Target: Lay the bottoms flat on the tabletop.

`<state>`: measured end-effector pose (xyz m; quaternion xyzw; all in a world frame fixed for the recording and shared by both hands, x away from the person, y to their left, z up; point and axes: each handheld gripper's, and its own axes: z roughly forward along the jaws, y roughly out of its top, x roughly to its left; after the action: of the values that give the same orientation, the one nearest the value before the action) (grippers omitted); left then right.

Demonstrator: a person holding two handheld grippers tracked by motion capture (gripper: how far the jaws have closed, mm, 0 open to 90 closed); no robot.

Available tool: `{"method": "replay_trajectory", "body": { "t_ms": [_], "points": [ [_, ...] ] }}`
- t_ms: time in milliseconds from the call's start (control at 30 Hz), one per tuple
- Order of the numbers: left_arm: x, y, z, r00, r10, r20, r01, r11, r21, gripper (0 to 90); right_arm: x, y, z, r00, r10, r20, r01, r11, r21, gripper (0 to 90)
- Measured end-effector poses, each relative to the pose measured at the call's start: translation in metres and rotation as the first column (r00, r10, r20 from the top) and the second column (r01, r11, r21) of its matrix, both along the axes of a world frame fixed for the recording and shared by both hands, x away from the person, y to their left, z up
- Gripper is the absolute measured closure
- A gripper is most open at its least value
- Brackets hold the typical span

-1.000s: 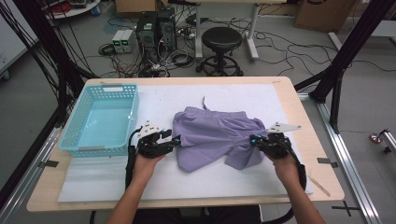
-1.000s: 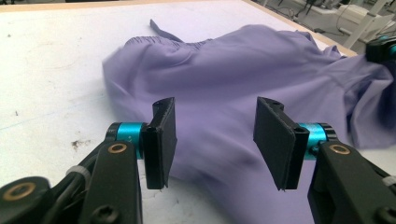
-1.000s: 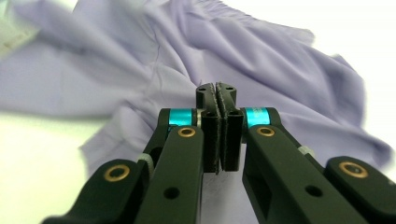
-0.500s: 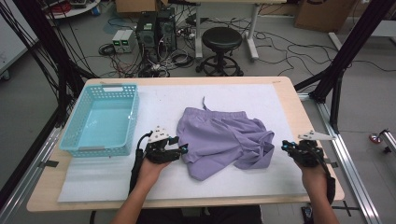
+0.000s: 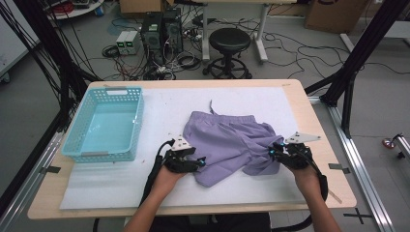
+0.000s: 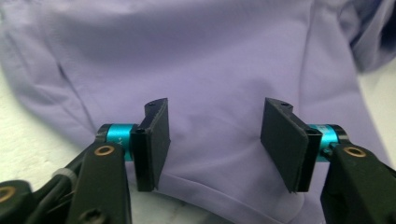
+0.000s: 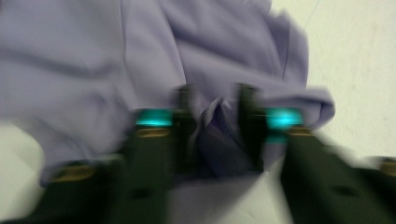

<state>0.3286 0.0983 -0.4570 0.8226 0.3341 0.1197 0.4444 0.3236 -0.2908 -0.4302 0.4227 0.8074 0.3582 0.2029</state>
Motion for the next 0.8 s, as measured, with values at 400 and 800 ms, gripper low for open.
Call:
{"method": "replay_trajectory", "body": {
  "t_ms": [400, 800],
  "points": [
    [0.006, 0.016, 0.011, 0.9935, 0.105, 0.045, -0.103, 0.9939, -0.041, 87.2, -0.026, -0.075, 0.003, 0.9721, -0.233, -0.031, 0.23, 0.9712, -0.061, 88.5],
    [0.017, 0.04, 0.022, 0.9737, 0.224, 0.039, -0.217, 0.9667, -0.135, 59.9, -0.023, -0.027, 0.02, 0.9924, -0.091, 0.082, 0.08, 0.9888, 0.125, 53.0]
  ]
}}
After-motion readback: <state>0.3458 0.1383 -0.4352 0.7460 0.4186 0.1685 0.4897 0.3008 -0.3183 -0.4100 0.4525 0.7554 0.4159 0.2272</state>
